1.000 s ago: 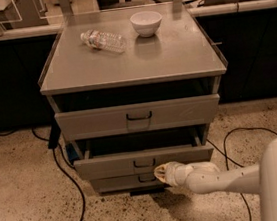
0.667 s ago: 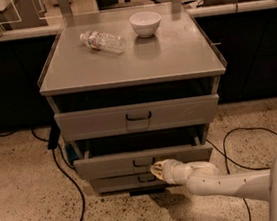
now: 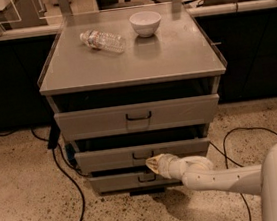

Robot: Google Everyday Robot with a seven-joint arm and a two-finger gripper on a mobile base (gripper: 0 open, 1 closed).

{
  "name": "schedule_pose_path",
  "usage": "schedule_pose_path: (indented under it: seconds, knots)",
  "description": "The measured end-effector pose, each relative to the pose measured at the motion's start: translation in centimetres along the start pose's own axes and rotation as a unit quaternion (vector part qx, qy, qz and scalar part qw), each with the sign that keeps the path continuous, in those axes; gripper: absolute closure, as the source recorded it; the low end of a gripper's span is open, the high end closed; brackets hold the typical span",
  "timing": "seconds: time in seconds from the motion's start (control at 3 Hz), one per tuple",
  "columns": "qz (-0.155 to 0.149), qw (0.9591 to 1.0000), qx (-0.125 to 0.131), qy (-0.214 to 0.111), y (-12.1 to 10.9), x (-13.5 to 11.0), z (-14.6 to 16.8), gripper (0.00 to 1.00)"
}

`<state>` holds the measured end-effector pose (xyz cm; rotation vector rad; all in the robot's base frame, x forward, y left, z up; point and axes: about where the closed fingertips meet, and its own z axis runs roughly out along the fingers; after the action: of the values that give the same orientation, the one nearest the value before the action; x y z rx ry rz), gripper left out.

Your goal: Close middle drawer

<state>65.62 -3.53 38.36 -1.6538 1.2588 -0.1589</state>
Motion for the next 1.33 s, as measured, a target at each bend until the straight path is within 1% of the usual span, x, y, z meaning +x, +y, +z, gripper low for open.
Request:
schedule_pose_path:
  seconds: [0.33,0.67,1.0,1.33]
  knots:
    - [-0.035,0.9994,0.006,-0.001,-0.77,-0.02,0.46,1.00]
    - [-0.035,0.9994,0.006,-0.001,-0.77,-0.02,0.46,1.00]
    - [-0.035,0.9994,0.006,-0.001,-0.77,-0.02,0.46,0.87]
    - [-0.035,0.9994,0.006,-0.001,-0.77,-0.02,0.47,0.64]
